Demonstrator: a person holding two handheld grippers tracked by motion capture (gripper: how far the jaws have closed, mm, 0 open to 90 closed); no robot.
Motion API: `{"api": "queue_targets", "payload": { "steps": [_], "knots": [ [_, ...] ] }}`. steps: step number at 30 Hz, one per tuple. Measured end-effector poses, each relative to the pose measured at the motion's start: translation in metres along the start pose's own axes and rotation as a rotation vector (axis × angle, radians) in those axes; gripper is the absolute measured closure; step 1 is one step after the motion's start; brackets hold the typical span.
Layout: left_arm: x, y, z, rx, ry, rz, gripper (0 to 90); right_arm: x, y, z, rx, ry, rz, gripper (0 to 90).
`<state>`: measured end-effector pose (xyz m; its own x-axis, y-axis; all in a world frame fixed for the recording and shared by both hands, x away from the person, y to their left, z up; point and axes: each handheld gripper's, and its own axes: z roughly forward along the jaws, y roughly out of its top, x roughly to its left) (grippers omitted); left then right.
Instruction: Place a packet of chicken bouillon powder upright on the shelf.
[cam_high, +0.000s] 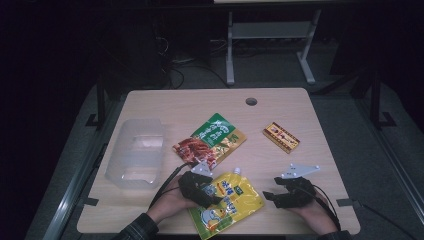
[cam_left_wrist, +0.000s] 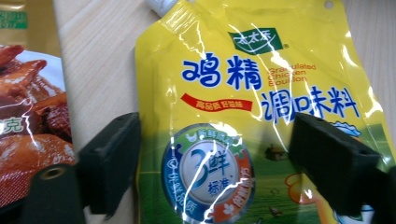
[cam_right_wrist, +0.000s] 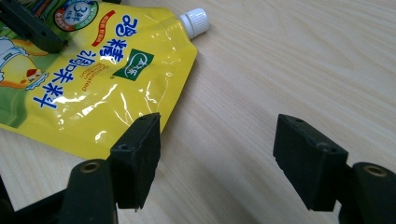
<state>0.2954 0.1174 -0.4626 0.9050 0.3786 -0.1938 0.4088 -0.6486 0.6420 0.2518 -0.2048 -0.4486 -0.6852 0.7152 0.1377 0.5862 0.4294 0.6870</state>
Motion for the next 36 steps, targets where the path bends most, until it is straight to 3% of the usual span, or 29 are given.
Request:
{"api": "queue_targets", "payload": {
  "steps": [2, 8, 14, 18, 22, 27, 31, 36],
  "knots": [
    [-0.001, 0.001, 0.000, 0.008, -0.001, 0.001, 24.2, 0.000, 0.000, 0.000, 0.000, -0.001, 0.003, 31.6],
    [0.001, 0.007, 0.000, 0.039, 0.008, 0.032, 52.5, 0.000, 0.002, 0.000, -0.005, -0.004, -0.009, 31.7],
    [0.003, 0.009, 0.002, 0.033, 0.027, 0.020, 71.8, 0.001, 0.002, 0.000, -0.010, -0.007, -0.011, 31.7],
    [0.006, 0.009, 0.001, 0.036, 0.021, 0.016, 78.3, 0.001, 0.003, 0.000, -0.010, -0.008, -0.014, 31.8],
    [0.008, 0.008, 0.001, 0.013, -0.003, -0.015, 82.1, 0.001, 0.003, 0.000, -0.008, -0.010, -0.022, 31.7],
    [0.010, 0.006, -0.001, -0.012, -0.016, -0.013, 86.0, 0.001, 0.004, -0.001, -0.010, -0.011, -0.021, 31.8],
    [0.011, 0.007, -0.008, -0.065, -0.026, -0.033, 87.2, 0.001, 0.004, -0.003, -0.015, -0.017, -0.024, 31.7],
    [0.011, 0.009, -0.022, -0.124, 0.002, -0.041, 87.8, 0.001, 0.005, -0.004, -0.033, -0.019, -0.033, 31.6]
  ]
}}
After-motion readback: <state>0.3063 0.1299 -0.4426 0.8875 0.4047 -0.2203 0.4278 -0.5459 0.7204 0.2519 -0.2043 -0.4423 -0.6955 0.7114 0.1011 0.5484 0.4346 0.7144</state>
